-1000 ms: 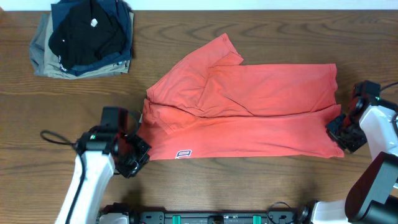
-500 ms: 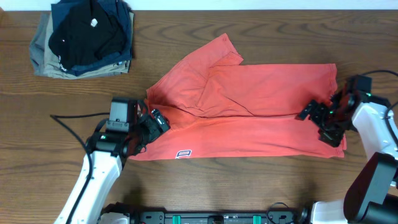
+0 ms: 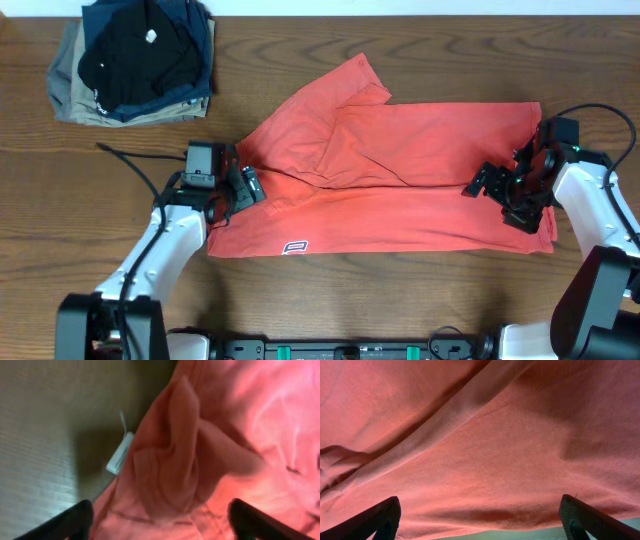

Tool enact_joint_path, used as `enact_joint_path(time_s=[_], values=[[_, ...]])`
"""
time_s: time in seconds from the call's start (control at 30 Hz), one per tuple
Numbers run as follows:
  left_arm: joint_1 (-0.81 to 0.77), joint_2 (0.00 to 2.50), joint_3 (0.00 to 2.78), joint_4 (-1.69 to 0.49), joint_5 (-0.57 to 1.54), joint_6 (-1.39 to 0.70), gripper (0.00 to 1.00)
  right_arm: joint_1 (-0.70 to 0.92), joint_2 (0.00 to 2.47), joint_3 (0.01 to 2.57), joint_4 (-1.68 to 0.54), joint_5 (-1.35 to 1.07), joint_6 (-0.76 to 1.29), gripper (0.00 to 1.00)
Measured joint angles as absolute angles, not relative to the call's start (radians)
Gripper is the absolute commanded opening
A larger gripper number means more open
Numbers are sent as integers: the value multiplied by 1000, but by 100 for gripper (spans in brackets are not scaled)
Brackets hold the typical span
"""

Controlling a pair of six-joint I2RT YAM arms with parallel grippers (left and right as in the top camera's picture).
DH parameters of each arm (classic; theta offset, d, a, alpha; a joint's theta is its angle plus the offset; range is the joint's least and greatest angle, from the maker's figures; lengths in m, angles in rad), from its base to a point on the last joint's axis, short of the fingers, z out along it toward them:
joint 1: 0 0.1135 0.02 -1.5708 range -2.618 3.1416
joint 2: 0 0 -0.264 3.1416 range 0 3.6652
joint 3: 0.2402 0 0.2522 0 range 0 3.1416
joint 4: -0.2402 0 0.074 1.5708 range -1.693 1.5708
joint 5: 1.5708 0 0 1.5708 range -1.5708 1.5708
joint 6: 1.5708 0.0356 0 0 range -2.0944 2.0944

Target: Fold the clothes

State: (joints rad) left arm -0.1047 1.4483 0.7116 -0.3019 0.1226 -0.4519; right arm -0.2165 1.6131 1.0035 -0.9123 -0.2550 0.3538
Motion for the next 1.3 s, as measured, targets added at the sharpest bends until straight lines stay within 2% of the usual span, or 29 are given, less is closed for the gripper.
enact_joint_path(time_s=[0.07, 0.13, 0.33, 0.4, 0.77, 0.9, 1.03, 1.13, 1.3], values=[[-105, 1453, 712, -273, 123, -431, 47, -216, 1613, 1003, -913, -253, 354, 99], [-105, 1453, 714, -247, 123, -416, 41, -216, 1613, 1003, -913, -252, 354, 99], [-105, 1453, 715, -227, 123, -405, 40, -216, 1613, 1003, -913, -246, 354, 99], [-105, 1453, 715, -227, 123, -402, 44, -216, 1613, 1003, -913, -246, 354, 99], [-105, 1494, 716, -227, 112, -391, 44, -216, 1613, 1003, -913, -245, 354, 99], [-105, 1528, 716, -227, 113, -393, 24, -216, 1613, 1003, -913, -245, 354, 99], [-105, 1530, 716, -216, 112, -386, 19, -216, 1613, 1003, -912, -242, 354, 99], [-105, 1527, 716, -207, 112, -389, 6, -216, 1613, 1003, -911, -242, 354, 99], [-105, 1517, 716, -189, 112, -385, 6, -216, 1613, 1003, -909, -230, 354, 99]])
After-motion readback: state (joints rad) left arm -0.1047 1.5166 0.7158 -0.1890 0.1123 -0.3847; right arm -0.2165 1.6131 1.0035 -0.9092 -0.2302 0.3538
